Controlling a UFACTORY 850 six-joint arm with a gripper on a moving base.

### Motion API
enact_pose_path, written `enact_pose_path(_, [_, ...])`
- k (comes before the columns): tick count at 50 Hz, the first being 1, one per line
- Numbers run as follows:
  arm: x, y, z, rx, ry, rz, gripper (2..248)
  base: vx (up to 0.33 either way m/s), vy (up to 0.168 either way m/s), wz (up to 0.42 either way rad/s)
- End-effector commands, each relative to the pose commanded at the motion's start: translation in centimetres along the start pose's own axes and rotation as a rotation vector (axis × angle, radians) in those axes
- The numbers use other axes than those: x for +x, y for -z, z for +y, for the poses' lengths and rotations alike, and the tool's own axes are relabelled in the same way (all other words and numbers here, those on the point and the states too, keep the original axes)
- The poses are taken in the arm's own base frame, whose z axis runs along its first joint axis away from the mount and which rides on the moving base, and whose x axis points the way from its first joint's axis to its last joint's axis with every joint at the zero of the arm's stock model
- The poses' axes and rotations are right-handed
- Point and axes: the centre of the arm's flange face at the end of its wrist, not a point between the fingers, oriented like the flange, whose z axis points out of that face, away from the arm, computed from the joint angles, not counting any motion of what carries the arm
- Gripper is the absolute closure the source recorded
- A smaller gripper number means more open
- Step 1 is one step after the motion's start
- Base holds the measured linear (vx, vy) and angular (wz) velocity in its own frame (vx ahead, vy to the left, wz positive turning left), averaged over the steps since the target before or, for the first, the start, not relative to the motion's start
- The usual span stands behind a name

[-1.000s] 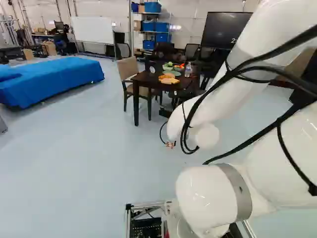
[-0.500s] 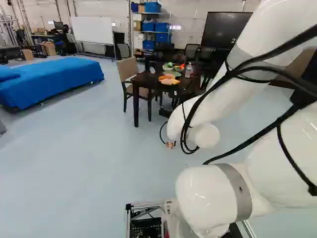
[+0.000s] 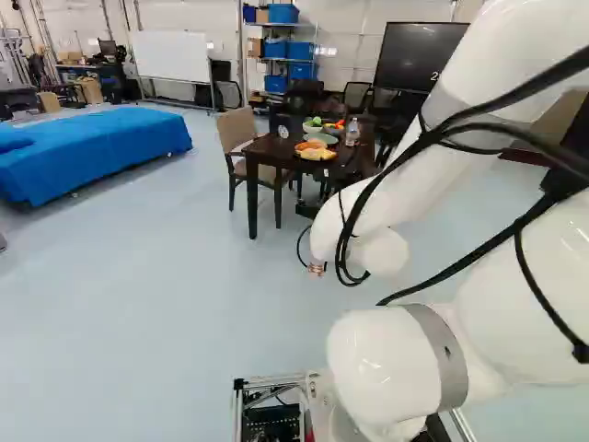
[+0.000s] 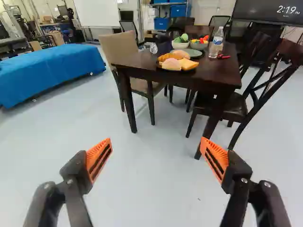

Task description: Move the croissant to the empty plate

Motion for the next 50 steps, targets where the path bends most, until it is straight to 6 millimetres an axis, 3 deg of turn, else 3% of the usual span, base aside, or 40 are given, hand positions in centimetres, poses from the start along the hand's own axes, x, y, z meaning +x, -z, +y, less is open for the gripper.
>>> enact_pose_path(50, [0.0, 0.0, 0.0, 0.0, 0.0, 0.0, 3, 0.077, 0.026, -0.014])
